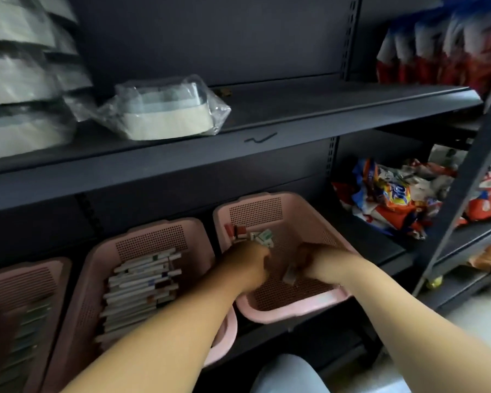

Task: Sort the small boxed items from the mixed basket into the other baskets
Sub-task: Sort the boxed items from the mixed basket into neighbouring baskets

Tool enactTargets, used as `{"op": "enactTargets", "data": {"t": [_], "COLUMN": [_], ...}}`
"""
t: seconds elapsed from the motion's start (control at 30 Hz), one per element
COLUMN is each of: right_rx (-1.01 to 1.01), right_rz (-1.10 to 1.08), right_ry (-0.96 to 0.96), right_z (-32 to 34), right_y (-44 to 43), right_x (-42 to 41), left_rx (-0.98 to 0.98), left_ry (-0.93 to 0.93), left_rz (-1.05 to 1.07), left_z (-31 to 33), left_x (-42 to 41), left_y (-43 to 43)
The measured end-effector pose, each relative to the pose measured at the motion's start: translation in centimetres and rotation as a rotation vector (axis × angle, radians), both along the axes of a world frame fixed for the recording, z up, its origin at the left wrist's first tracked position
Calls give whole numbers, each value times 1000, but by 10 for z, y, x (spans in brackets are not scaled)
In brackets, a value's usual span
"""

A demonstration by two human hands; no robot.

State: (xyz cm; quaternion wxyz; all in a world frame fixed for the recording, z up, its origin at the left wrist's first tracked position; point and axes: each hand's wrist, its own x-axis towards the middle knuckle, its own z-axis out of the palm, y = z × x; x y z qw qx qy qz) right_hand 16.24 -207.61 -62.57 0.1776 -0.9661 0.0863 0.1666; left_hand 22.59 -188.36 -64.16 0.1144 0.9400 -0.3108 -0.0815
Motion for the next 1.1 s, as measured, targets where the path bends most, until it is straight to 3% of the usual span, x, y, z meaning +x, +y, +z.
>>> {"op": "enactTargets", "data": {"t": [0.27, 0.43, 0.63, 1.1], "right_rx": [4, 61, -36, -95], "right_rz": [42, -111, -36, 43], "right_ry": [103, 31, 35, -41], "right_z": [-26, -43, -40, -21], "right_y": [4, -3, -1, 4], "right_x": [18, 23, 22, 13], "left_rx": [364, 369, 380, 253], "left_ry": [-190, -257, -306, -202], "left_rz": [25, 50, 37, -109], "left_z": [-28, -33, -31, -30], "left_x": [32, 38, 34, 34], "left_y": [-22, -26, -24, -24]}}
